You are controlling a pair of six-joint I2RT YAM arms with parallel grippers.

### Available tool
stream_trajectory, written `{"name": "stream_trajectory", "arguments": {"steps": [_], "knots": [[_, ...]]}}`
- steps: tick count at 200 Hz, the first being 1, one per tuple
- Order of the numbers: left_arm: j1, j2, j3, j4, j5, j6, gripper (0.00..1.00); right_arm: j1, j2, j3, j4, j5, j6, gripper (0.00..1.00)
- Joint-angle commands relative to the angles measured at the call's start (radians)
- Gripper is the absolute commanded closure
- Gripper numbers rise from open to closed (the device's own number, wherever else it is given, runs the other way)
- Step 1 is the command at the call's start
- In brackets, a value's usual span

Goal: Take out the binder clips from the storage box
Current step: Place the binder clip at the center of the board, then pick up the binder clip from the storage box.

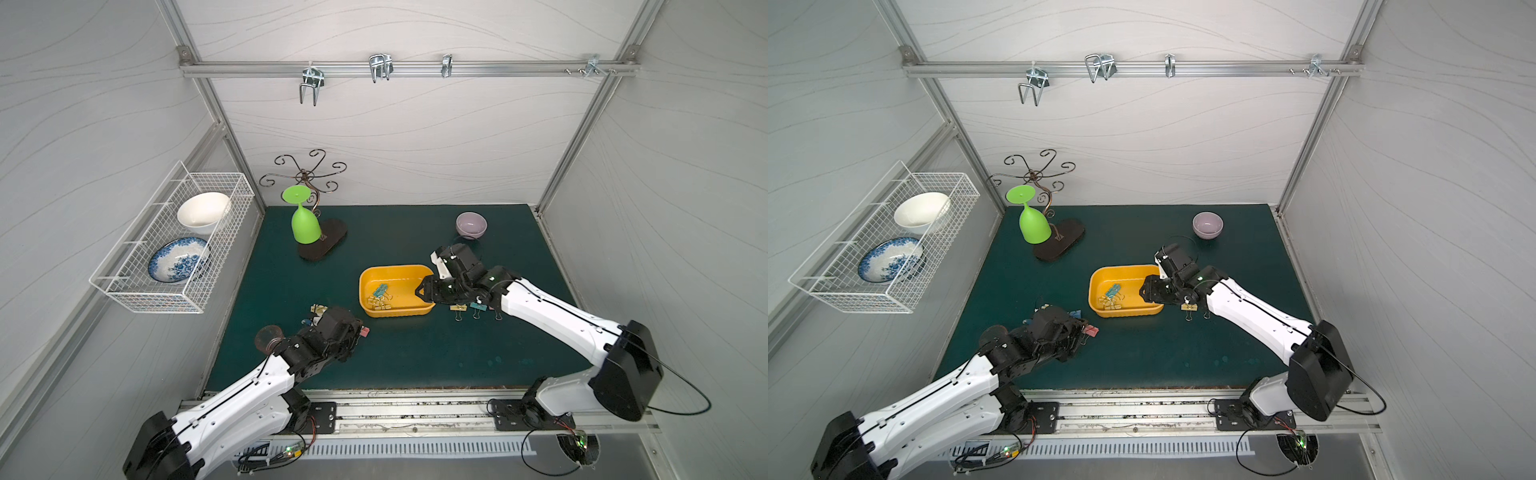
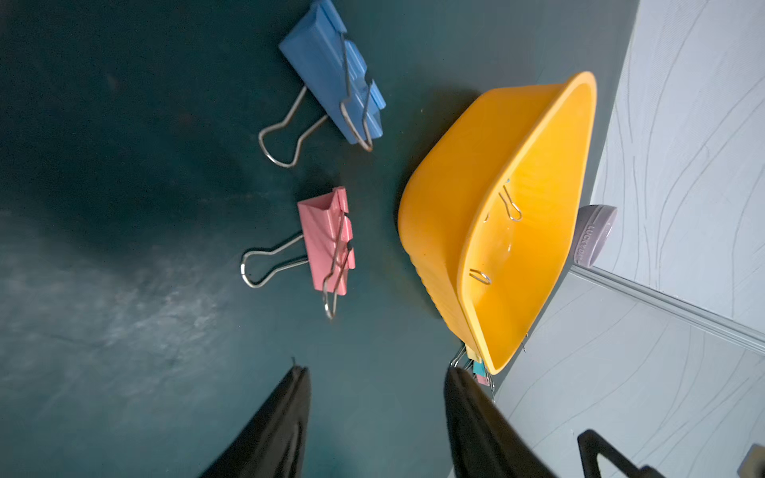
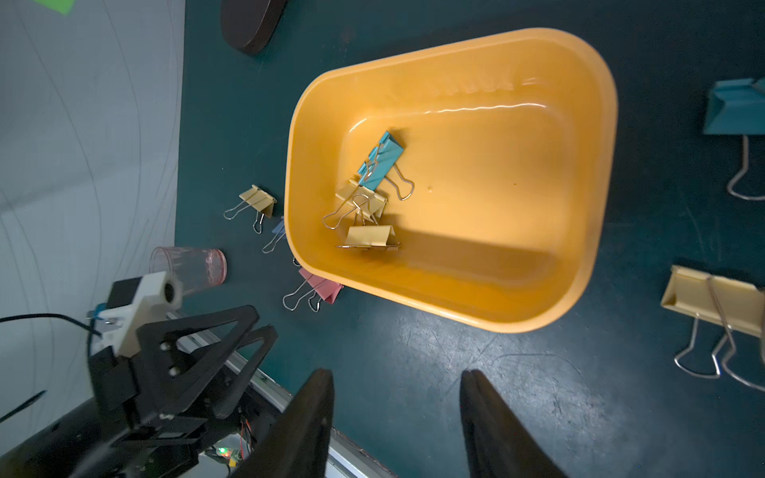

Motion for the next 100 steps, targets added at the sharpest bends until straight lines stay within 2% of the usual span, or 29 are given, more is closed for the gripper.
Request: {"name": "stream_trajectory", "arguments": {"steps": [1, 21, 46, 72, 100], "knots": [[0.008, -0.092, -0.002, -0.149, -0.076, 0.073, 0.39, 0.041, 0.091, 0.067, -0.051, 0.007, -0.050, 0.47], [0.032, -0.170, -0.005, -0.088, -0.100, 0.270, 0.40, 0.057, 0.174, 0.113, -0.044, 0.026, -0.023, 0.48], [0.068, -0.177, 0.059, -0.067, -0.102, 0.478, 0.45, 0.054, 0.278, 0.173, -0.019, 0.028, 0.046, 0.50], [0.156, -0.081, 0.148, -0.028, 0.058, 0.697, 0.43, 0.047, 0.388, 0.258, 0.001, 0.005, 0.099, 0.51], [0.214, 0.027, 0.231, -0.051, 0.191, 0.854, 0.42, 0.024, 0.493, 0.335, 0.036, -0.046, 0.179, 0.55]]}}
